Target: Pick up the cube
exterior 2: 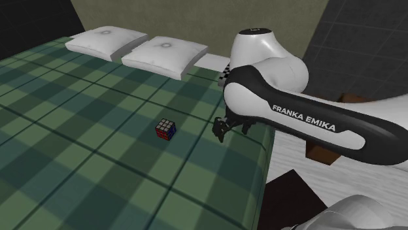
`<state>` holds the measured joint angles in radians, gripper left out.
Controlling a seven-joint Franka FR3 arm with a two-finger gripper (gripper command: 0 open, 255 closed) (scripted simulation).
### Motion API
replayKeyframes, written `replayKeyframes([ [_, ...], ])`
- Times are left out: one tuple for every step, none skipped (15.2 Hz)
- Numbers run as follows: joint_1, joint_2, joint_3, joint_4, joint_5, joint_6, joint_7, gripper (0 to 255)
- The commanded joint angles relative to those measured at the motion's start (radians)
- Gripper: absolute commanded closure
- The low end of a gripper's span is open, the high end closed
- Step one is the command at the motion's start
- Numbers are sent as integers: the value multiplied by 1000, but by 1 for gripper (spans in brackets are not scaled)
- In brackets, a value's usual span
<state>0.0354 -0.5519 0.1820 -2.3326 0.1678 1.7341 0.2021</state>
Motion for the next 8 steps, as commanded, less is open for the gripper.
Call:
replayKeyframes([
  [5, 68, 35, 48, 7, 30, 44, 0],
  [7, 101, 51, 71, 7, 44, 64, 0],
  [8, 134, 67, 95, 6, 57, 85, 0],
  [10, 168, 82, 121, 3, 69, 107, 0],
  [11, 203, 98, 148, -1, 81, 128, 0],
  [12, 238, 113, 176, -6, 91, 150, 0],
  [14, 273, 127, 205, -13, 101, 173, 0],
  [16, 309, 141, 236, -22, 109, 196, 0],
])
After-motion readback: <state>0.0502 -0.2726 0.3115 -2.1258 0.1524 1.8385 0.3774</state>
